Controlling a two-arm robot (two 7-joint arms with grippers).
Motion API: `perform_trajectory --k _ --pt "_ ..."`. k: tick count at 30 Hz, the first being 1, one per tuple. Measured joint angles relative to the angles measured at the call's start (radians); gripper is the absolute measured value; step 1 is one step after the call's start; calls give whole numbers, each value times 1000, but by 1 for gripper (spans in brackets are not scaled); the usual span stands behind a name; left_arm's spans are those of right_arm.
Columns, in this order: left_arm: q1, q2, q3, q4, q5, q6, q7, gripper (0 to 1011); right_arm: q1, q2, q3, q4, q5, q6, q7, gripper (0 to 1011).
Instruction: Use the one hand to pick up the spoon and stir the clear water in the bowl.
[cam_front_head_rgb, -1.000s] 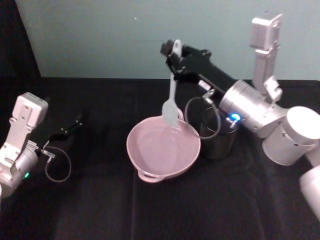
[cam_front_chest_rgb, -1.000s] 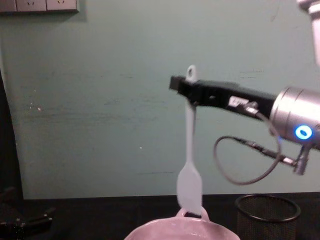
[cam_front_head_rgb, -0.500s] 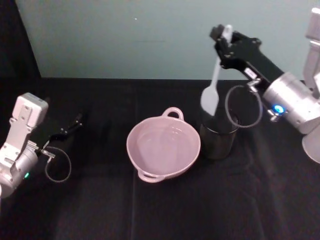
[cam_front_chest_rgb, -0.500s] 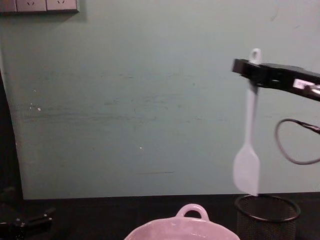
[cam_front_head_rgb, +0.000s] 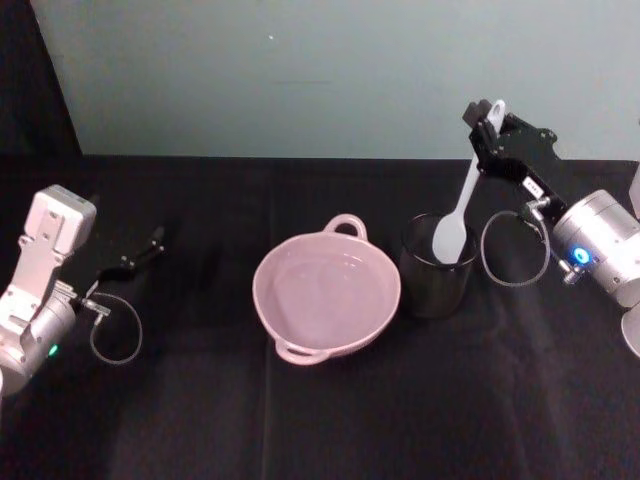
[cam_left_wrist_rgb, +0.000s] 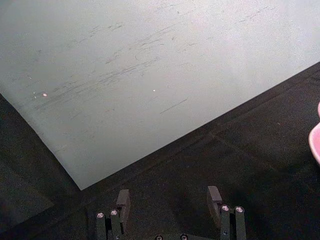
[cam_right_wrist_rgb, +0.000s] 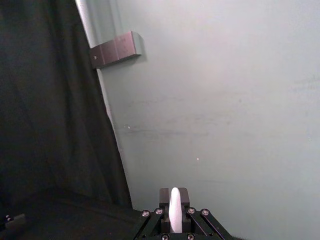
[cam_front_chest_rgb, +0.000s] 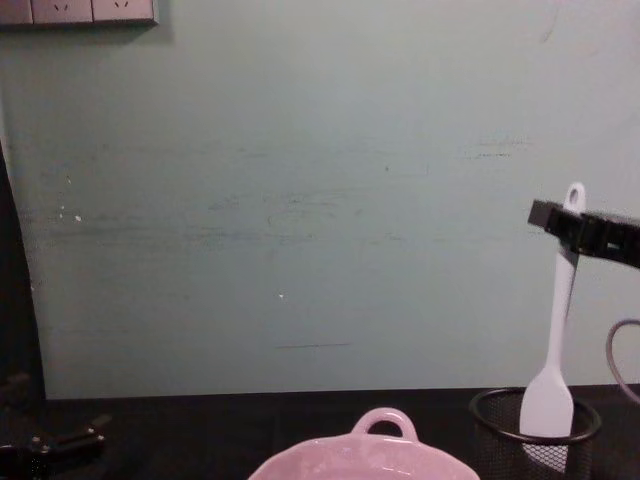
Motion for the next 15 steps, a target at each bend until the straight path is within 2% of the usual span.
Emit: perform_trajectory --k 15 --pt "0 0 0 0 0 0 0 1011 13 -62 7 146 131 2 58 111"
